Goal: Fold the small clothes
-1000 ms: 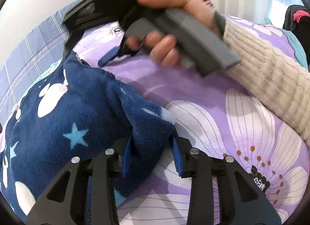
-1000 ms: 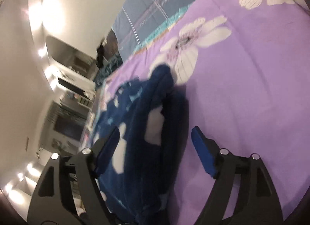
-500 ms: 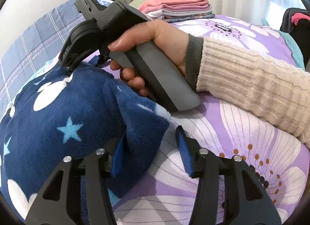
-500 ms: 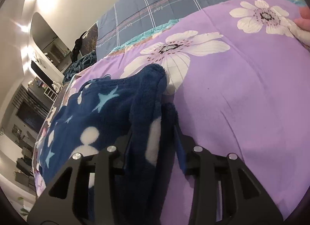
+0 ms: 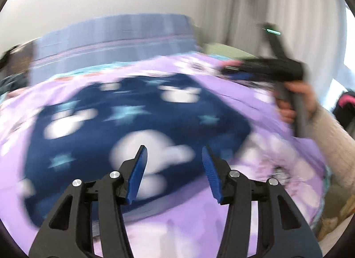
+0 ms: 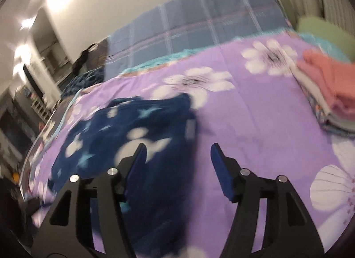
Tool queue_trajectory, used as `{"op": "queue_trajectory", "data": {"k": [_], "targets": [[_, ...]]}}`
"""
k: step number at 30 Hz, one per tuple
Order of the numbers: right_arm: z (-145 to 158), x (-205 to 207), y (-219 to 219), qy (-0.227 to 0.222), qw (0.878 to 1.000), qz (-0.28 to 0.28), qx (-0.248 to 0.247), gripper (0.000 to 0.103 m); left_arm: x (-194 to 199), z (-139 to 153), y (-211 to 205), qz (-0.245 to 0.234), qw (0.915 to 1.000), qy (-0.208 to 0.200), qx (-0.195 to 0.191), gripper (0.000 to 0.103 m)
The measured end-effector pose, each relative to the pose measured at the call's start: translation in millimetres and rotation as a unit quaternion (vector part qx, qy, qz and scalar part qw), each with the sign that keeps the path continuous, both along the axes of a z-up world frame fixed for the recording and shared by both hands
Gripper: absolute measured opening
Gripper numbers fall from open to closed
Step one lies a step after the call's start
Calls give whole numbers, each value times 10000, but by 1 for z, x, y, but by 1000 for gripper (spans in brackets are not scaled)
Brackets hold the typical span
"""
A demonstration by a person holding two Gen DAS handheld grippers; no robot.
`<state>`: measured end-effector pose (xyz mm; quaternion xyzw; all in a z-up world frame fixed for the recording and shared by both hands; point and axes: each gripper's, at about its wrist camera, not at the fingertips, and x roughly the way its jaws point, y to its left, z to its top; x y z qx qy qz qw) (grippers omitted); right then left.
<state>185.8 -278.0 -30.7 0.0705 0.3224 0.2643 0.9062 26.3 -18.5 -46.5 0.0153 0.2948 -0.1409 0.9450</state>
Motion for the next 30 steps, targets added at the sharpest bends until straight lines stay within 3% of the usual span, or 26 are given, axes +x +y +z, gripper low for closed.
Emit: {"op": "queue_trajectory", "data": {"k": [2,5,8,11,14,15,18,20,23,24,25,27,30], "targets": [[10,-20,30,-212,9990,325,-212,64,-11,2,51,664,9977,-69,-116,51],[16,-50,94,-406,9920,1078,-523,67,-29,-1,115,1585,9867,-22,-351,52],[7,-90,176,-580,9709,2077,-1045,70,-57,-10,166,2202,9739,18,-553,52],[-10,-123,234,-691,9443,2879,-1438,71,-74,-16,200,2379,9680,95,-786,52],[-26,-154,288,-922,9176,3389,-1864,71,-76,-21,212,2122,9705,171,-1131,52],[-28,-158,296,-900,9150,3448,-1889,71,-76,-22,213,1971,9725,201,-1225,52],[-31,-162,315,-708,9166,3452,-1889,72,-51,-30,215,1258,9800,439,-1478,52],[-32,-161,316,-684,9200,3306,-1991,73,-35,-39,212,1050,9824,619,-1415,52],[-31,-159,310,-622,9239,3144,-2089,76,-9,-47,213,726,9813,823,-1582,52],[-30,-157,304,-584,9268,3042,-2123,77,-2,-49,214,589,9791,891,-1733,48],[-30,-154,299,-548,9298,2943,-2143,78,5,-52,214,365,9758,955,-1933,30],[-30,-149,291,-455,9361,2742,-2155,78,9,-56,210,143,9751,1044,-1950,14],[-27,-142,283,-355,9432,2571,-2073,78,4,-59,213,89,9727,1097,-2043,8]]}}
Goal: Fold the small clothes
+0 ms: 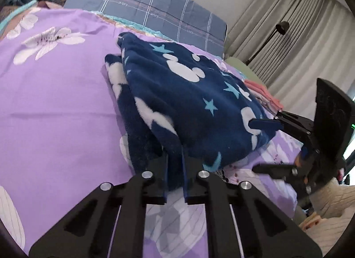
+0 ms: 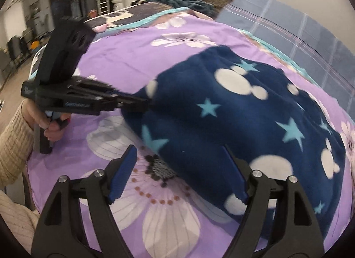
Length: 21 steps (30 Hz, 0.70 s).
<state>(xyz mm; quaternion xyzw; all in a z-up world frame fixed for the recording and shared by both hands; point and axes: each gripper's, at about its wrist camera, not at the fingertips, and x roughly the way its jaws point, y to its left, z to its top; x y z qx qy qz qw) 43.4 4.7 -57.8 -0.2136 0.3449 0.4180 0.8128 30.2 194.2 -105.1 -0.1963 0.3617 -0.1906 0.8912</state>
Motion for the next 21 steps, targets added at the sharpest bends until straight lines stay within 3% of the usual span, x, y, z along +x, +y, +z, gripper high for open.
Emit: {"op": "queue_trajectory", "data": {"k": [5,6,7,8,10,11,12,13,15,18,20,21], "targets": [[-1,-3,5,-78,9998,153,-33,80,-7,-7,15,219,9994,12,-276,13],[-3,-5,8,-72,9997,202,-76,80,-4,-8,15,119,9989,6,-460,24],[-6,-5,12,-53,9997,230,-98,80,-1,-8,14,39,9987,-1,-518,42],[-7,-5,14,-33,9996,246,-102,80,1,-7,10,-35,9987,3,-505,49],[-10,-6,17,7,9996,252,-82,80,9,-7,1,-149,9994,85,-294,51],[-10,-6,17,6,9997,234,-71,80,14,-7,-2,-159,9996,139,-189,49],[-10,-7,17,-8,9997,214,-72,80,16,-7,-3,-157,9996,170,-153,22],[-10,-7,17,-27,9998,190,-75,80,15,-4,1,-158,9995,167,-206,7],[-7,-10,15,-80,9998,174,-46,80,5,4,10,-148,9991,43,-400,7],[-6,-15,16,-158,9994,296,18,82,-17,5,11,23,9996,-53,290,5],[-14,-17,26,-226,9990,364,-91,82,-14,-20,9,290,9956,410,790,0],[-19,-18,32,-226,9988,397,-157,82,-11,-28,13,323,9959,538,649,0]]}}
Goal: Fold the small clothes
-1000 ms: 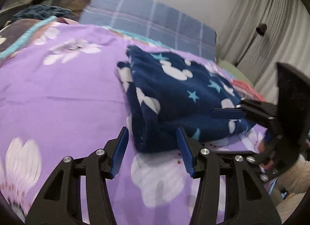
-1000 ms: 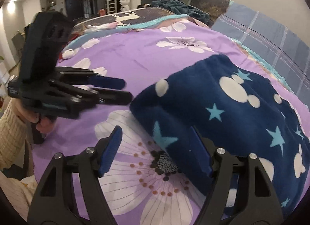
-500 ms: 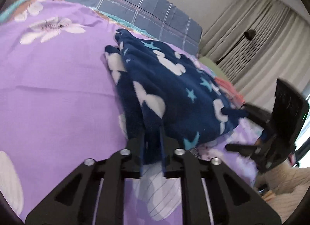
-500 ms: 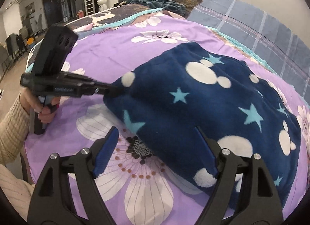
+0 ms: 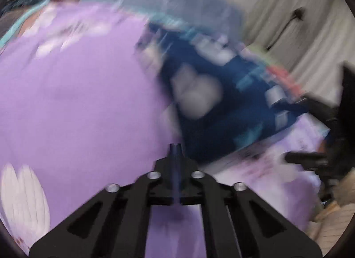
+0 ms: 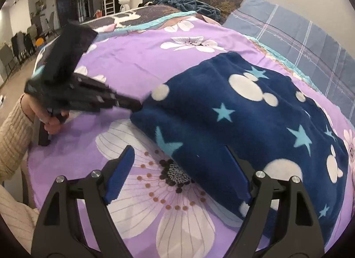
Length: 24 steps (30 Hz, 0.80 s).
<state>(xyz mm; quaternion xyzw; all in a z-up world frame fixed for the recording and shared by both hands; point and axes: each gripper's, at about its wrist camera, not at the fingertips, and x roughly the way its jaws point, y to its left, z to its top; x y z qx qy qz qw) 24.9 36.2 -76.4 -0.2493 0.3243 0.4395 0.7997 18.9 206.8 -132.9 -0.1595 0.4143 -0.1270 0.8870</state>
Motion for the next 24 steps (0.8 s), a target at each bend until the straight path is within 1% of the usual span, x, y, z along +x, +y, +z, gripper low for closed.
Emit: {"op": "queue_trajectory", "data": {"k": [1,3,5,6,7,8,10,11,13,14,15,16,18,19,20,21,23,24], "targets": [[-4,-2,7,-20,10000,24,-59,82,-2,3,8,62,9995,-67,-306,0],[-11,-10,21,-222,9996,112,-159,82,-6,10,10,136,9996,-170,-194,0],[-16,-22,31,-680,9971,159,-311,82,-9,12,10,161,9996,-201,-110,0],[-20,-27,35,-907,9949,174,-407,82,-11,13,12,202,9995,-232,-107,3],[-24,-31,38,-1143,9919,194,-524,82,-13,16,17,293,9990,-293,-139,9],[-29,-34,43,-1382,9880,194,-654,82,-14,19,21,364,9985,-359,-180,12],[-39,-40,53,-1883,9777,170,-919,82,-19,24,31,544,9970,-498,-227,22],[-45,-43,59,-2126,9716,195,-1021,82,-21,27,36,638,9962,-549,-227,24],[-56,-50,70,-2697,9554,292,-1166,81,-21,29,41,761,9953,-571,-198,27],[-61,-55,77,-3094,9429,372,-1174,80,-20,30,42,840,9948,-547,-173,28],[-62,-55,81,-3238,9380,406,-1168,73,-21,29,45,923,9942,-521,-170,29],[-65,-53,87,-3284,9355,437,-1224,53,-22,29,49,981,9937,-495,-222,29],[-69,-47,97,-2981,9437,523,-1338,20,-22,28,57,1055,9928,-479,-311,29],[-67,-47,97,-2918,9466,504,-1275,16,-23,29,61,1089,9923,-491,-324,29],[-64,-49,96,-2803,9507,510,-1228,14,-24,32,63,1097,9921,-521,-328,29],[-53,-51,91,-2572,9594,515,-1038,11,-22,34,63,1083,9920,-556,-329,29],[-38,-54,84,-2386,9667,445,-811,10,-19,41,63,961,9923,-723,-303,40],[-36,-53,82,-2354,9672,479,-826,10,-15,45,62,853,9927,-796,-302,55]]}}
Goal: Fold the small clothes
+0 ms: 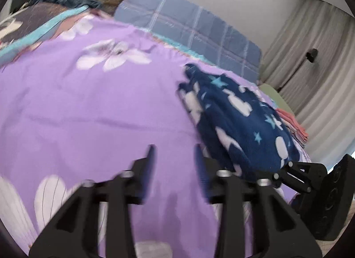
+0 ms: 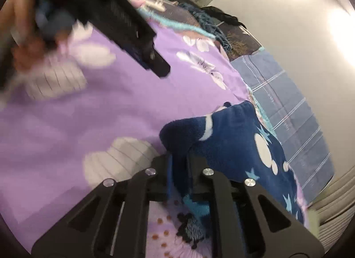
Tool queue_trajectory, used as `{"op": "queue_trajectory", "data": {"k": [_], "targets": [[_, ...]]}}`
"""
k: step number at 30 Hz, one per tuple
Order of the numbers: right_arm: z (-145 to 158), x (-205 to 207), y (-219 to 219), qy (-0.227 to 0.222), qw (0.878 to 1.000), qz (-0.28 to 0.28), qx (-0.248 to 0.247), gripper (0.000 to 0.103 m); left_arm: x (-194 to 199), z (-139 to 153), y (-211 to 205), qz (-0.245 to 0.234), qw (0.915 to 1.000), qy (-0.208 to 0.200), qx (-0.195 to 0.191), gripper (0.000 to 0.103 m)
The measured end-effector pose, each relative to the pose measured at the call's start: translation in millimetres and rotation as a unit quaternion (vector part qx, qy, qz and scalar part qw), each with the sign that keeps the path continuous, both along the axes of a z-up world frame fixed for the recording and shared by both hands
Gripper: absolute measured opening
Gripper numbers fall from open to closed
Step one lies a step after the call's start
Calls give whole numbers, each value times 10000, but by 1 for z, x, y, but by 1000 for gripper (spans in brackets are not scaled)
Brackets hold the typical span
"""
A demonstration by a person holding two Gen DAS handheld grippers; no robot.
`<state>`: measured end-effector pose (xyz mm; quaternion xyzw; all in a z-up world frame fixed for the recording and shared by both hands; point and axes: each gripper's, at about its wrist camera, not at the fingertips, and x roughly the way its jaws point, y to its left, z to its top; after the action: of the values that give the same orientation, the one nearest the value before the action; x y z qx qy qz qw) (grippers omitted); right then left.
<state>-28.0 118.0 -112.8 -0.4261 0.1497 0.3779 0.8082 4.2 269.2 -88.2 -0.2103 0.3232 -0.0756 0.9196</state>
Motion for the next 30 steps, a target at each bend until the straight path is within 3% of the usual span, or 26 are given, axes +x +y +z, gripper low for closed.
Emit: {"op": "queue_trajectory", "data": {"k": [3,6,9,11,12,13,15,16,18,20,21,23,26,28,30], "targets": [[-11,3,2,-24,9999,61,-148,10,34,5,-9,-494,9987,-23,-110,59],[-16,-1,5,-118,9998,16,-155,10,80,-2,-14,-799,9946,281,-605,60],[-8,3,1,187,9998,-67,68,10,128,-18,-17,-873,9896,636,-951,69],[1,8,-1,404,9988,-112,258,10,153,-28,-20,-837,9877,757,-1079,69],[6,10,-3,455,9983,-124,347,10,164,-31,-18,-782,9856,712,-1323,61],[8,10,-4,502,9978,-110,410,10,170,-31,-15,-722,9824,678,-1581,30],[13,4,-5,638,9961,55,601,3,174,-27,-5,-546,9723,491,-2219,24],[14,2,-5,648,9958,134,626,0,172,-20,-3,-501,9722,252,-2274,21],[8,-10,2,979,9918,619,540,0,169,-12,-9,-433,9813,37,-1874,18],[-8,-28,12,642,9944,794,257,0,171,-20,-17,-384,9890,216,-1415,19],[-14,-36,16,508,9952,829,129,0,171,-29,-20,-368,9901,287,-1324,21],[-5,-35,9,535,9947,815,335,0,170,-35,-18,-365,9886,265,-1440,25],[21,-9,-21,872,9923,227,849,7,171,-30,-17,-360,9900,271,-1338,32],[30,8,-38,878,9910,-214,985,28,167,-28,-15,-377,9917,327,-1183,53],[35,25,-60,918,9874,-618,1128,30,173,-27,-21,-643,9885,434,-1301,61]]}}
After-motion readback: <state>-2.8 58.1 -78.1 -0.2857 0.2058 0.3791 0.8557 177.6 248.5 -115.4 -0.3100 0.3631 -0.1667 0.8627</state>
